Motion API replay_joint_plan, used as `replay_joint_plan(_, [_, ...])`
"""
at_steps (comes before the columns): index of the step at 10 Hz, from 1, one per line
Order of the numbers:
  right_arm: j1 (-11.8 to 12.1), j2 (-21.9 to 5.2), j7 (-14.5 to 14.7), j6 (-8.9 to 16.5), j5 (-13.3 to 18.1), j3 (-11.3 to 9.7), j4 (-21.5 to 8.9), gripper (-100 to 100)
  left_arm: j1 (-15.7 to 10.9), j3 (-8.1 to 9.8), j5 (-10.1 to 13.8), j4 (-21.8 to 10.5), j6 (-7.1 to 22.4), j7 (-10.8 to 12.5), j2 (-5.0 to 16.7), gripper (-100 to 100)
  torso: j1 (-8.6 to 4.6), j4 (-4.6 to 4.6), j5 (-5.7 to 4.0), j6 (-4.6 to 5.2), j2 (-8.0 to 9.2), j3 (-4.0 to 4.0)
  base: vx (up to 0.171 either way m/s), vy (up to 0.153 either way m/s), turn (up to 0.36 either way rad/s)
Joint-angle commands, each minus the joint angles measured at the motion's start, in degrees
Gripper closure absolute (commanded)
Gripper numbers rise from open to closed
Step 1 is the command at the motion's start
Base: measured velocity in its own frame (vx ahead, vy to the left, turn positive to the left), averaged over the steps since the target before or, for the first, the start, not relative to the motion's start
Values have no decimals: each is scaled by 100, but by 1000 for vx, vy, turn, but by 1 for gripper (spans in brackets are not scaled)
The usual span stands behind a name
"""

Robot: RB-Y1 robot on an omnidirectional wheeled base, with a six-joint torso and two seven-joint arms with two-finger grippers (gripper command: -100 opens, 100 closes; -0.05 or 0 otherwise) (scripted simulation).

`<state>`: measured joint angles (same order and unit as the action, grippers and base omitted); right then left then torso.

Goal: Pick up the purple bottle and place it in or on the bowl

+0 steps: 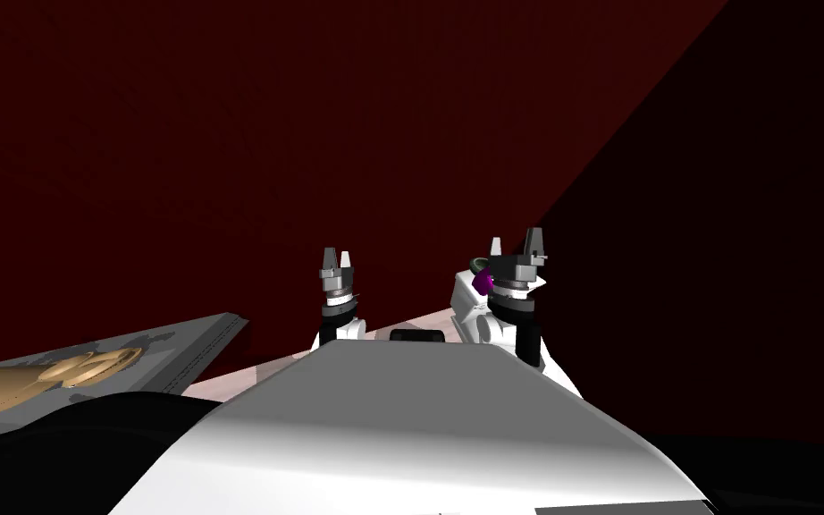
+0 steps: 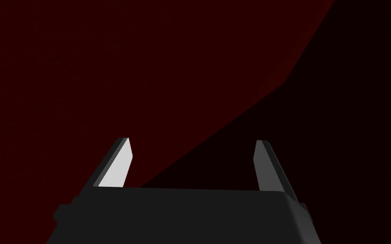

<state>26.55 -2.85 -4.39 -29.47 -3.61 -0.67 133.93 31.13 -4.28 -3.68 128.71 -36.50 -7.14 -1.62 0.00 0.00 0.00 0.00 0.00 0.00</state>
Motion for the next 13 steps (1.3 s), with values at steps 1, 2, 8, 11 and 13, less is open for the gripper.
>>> replay_joint_plan(1, [-35, -184, 73, 7, 88, 58, -54, -100, 0, 0, 0, 0, 0, 0, 0, 0, 0, 0, 0, 0, 0, 0, -61, -41, 34])
replay_joint_plan(2, [-49, -258, 108, 13, 130, 85, -83, -100, -1, 0, 0, 0, 0, 0, 0, 0, -15, 3, -3, 0, 17, 9, -80, -89, 29])
replay_joint_plan(8, [-105, -1032, 447, 151, 587, 362, -473, -100, -1, 0, 0, 0, 0, 0, 0, 0, -26, 6, -6, 0, 26, 15, -89, -78, 46])
replay_joint_plan(11, [-75, -1490, 614, 270, 837, 501, -724, -100, -1, 0, 0, 0, 0, 0, 0, 0, -22, 5, -6, 0, 24, 14, -66, -46, 49])
replay_joint_plan(13, [-33, -1821, 724, 367, 1011, 593, -908, -100, -1, 0, 0, 0, 0, 0, 0, 0, -17, 5, -4, 0, 21, 13, -53, -33, 68])
